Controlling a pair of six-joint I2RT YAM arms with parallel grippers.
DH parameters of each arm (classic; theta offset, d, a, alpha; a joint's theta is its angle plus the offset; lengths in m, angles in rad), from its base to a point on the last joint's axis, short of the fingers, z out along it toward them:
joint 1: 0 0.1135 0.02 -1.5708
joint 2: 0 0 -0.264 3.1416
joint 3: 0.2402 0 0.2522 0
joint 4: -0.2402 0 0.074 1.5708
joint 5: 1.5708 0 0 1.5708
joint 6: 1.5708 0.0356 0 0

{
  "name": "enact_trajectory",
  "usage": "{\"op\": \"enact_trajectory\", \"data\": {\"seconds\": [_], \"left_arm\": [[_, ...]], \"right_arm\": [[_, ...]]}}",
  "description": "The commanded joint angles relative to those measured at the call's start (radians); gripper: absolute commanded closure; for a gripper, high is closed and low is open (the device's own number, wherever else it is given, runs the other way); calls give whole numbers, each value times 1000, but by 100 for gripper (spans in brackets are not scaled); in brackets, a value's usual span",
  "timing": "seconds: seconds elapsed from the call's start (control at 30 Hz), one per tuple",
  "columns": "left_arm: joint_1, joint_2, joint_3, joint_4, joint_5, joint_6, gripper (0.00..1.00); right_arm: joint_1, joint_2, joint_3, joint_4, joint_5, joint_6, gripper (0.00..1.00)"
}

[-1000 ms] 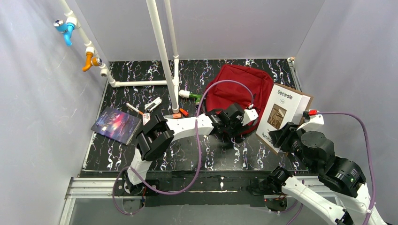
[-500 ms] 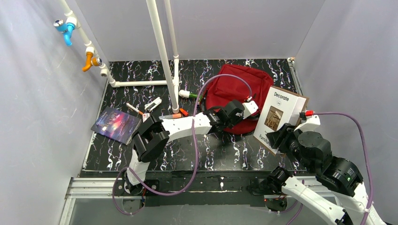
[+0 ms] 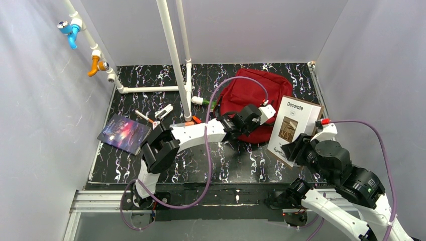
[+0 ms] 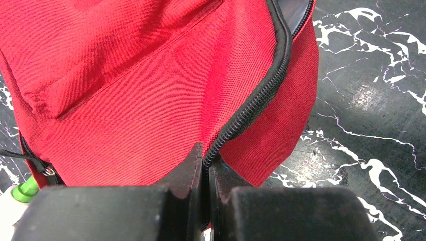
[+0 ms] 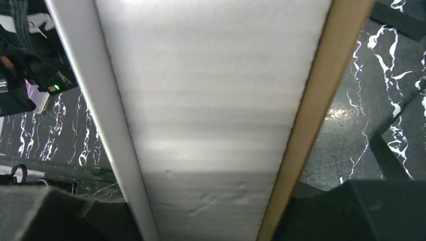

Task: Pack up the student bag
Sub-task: Place the book in the student bag.

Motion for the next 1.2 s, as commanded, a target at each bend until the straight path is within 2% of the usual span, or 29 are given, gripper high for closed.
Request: {"op": "enact_trajectory", "data": {"seconds": [0.0,0.13,0.23,0.5,0.63,0.73,0.83,0.93,1.0,1.1,1.17], "left_arm": [[11,-118,31,17,-15,-4,100],[18,-134,70,-8,-3,-32,100],[41,-137,103,-38,58,-99,100],[185,-104,174,-103,509,-389,100],[205,-84,196,-101,631,-430,99],[215,-53,241,-144,703,-457,93],[221,-34,261,-168,718,-472,100],[220,-51,251,-158,682,-460,100],[209,-87,231,-126,636,-419,100],[177,-138,213,-100,539,-301,100],[162,-159,223,-105,545,-247,100]], "right_arm": [[2,-3,-3,12,-44,21,81],[2,-13,4,-44,-60,28,82],[2,-20,15,-86,-72,32,82],[2,-47,0,-117,-151,72,82],[2,-55,-39,-94,-229,95,82],[2,-62,-67,-81,-288,109,82],[2,-60,-88,-83,-333,117,83],[2,-62,-114,-66,-372,155,83],[2,-68,-172,-12,-462,211,83],[2,-103,-337,171,-647,348,86],[2,-153,-434,360,-717,470,86]]}}
